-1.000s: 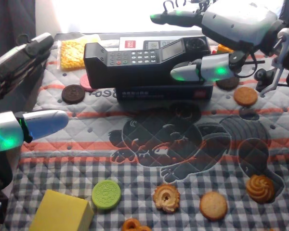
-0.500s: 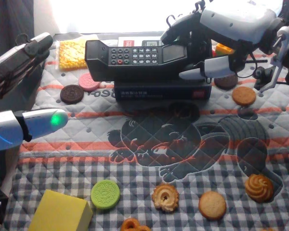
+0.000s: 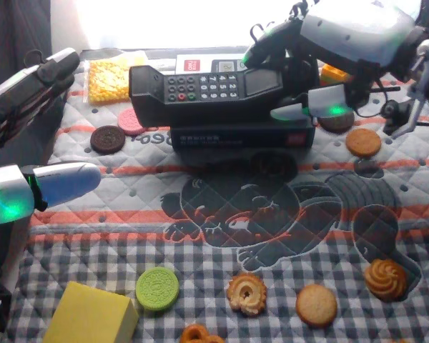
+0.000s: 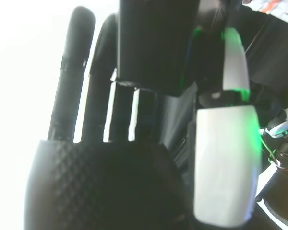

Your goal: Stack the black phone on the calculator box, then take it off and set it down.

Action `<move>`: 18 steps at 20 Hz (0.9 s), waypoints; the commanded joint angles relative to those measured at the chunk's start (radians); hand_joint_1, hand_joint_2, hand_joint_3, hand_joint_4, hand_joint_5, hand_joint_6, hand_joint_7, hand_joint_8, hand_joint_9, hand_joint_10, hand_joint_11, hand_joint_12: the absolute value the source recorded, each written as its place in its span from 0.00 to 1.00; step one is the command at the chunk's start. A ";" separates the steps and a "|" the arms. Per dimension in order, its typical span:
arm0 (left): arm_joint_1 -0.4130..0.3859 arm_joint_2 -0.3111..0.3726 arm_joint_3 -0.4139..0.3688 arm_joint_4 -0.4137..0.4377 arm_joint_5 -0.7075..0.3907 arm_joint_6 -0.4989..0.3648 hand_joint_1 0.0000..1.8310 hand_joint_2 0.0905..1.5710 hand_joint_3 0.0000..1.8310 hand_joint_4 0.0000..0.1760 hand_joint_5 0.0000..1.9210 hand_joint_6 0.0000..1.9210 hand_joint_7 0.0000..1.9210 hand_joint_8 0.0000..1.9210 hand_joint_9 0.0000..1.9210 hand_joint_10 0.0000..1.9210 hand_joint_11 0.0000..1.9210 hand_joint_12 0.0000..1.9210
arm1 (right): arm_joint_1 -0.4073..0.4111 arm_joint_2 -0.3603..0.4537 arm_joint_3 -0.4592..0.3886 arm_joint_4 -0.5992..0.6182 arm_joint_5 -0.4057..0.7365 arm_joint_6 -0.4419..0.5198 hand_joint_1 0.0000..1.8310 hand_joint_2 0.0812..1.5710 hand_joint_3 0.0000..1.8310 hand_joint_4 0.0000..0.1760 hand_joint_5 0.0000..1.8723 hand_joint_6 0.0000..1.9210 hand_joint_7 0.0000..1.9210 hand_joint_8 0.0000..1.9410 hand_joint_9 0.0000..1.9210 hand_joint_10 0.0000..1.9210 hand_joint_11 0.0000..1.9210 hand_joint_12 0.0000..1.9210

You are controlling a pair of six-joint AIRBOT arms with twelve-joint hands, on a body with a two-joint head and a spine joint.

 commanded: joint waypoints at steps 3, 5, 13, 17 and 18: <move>-0.001 0.004 0.001 -0.002 -0.132 -0.009 0.45 0.61 0.00 0.46 0.04 0.00 0.06 0.00 0.02 0.00 0.00 0.00 | 0.008 0.083 -0.065 0.022 0.250 0.004 0.69 0.65 0.00 0.00 0.59 0.34 0.61 0.42 0.63 0.35 0.51 0.68; 0.011 0.017 -0.002 -0.010 -0.139 -0.009 0.45 0.62 0.00 0.39 0.05 0.00 0.07 0.00 0.03 0.00 0.00 0.00 | -0.019 0.138 -0.116 0.021 0.330 0.004 0.69 0.66 0.00 0.00 0.55 0.42 0.60 0.43 0.61 0.37 0.47 0.74; 0.063 0.045 -0.023 -0.040 -0.193 -0.010 0.42 0.63 0.00 0.53 0.05 0.00 0.07 0.00 0.04 0.00 0.02 0.01 | -0.207 0.340 -0.285 0.047 0.610 0.004 0.75 0.68 0.00 0.00 0.48 0.56 0.55 0.43 0.51 0.56 0.46 0.56; 0.072 0.045 -0.024 -0.046 -0.196 -0.021 0.41 0.62 0.00 0.52 0.05 0.00 0.07 0.00 0.04 0.00 0.02 0.01 | -0.399 0.402 -0.350 0.129 0.724 0.003 0.75 0.68 0.00 0.00 0.49 0.55 0.54 0.43 0.52 0.56 0.44 0.61; 0.075 0.045 -0.024 -0.048 -0.197 -0.025 0.41 0.62 0.00 0.57 0.05 0.00 0.07 0.00 0.04 0.00 0.01 0.01 | -0.429 0.410 -0.357 0.144 0.737 0.003 0.76 0.68 0.00 0.00 0.48 0.51 0.54 0.44 0.52 0.59 0.44 0.63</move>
